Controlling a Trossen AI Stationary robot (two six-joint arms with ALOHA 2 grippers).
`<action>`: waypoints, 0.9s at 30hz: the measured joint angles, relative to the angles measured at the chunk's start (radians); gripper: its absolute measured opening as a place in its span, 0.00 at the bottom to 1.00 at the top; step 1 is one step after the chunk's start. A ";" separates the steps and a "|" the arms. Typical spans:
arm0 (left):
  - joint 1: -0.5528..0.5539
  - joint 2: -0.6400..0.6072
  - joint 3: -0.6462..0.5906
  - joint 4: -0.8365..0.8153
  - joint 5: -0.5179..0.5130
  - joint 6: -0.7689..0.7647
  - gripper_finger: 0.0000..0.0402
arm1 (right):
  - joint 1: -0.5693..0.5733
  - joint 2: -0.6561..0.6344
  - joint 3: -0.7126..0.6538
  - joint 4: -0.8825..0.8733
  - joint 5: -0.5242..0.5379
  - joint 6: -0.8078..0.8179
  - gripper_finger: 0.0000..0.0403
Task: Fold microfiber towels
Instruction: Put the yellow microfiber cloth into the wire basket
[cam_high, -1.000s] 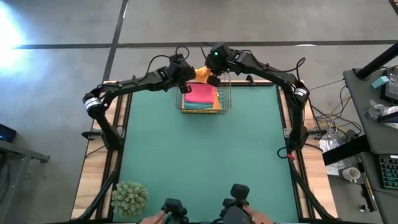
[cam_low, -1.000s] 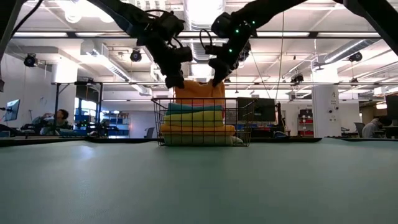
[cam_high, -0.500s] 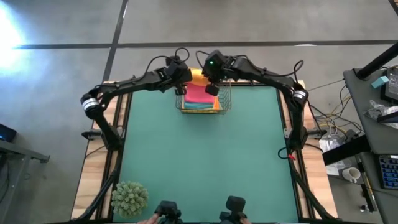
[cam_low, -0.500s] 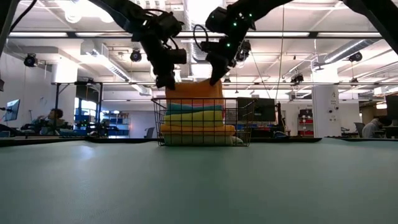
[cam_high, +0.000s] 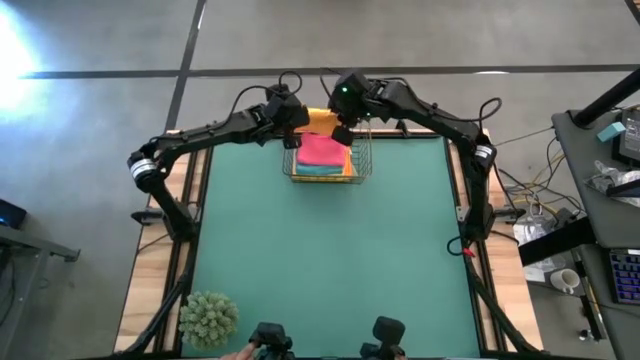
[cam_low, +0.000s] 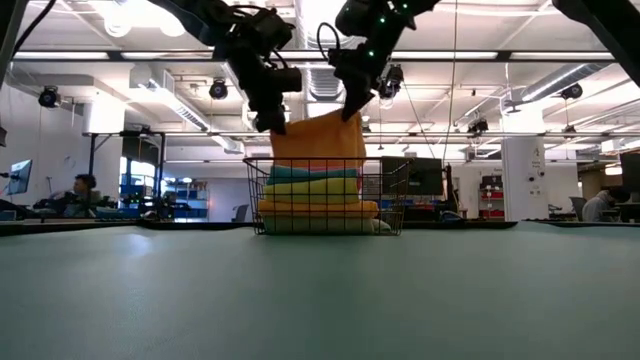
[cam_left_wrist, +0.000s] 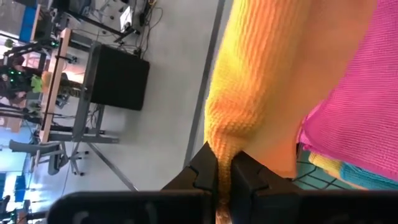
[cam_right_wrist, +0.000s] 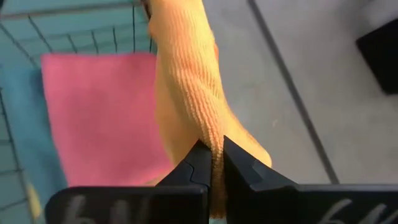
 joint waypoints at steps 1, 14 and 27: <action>0.000 0.000 0.000 0.000 0.001 0.000 0.00 | 0.000 0.000 0.000 -0.019 -0.001 0.009 0.02; 0.000 0.005 -0.006 0.000 0.057 -0.027 0.00 | -0.010 0.003 -0.152 0.089 0.010 0.019 0.02; -0.011 0.014 -0.010 -0.191 0.212 -0.081 0.00 | -0.011 0.003 -0.200 0.068 -0.044 0.018 0.02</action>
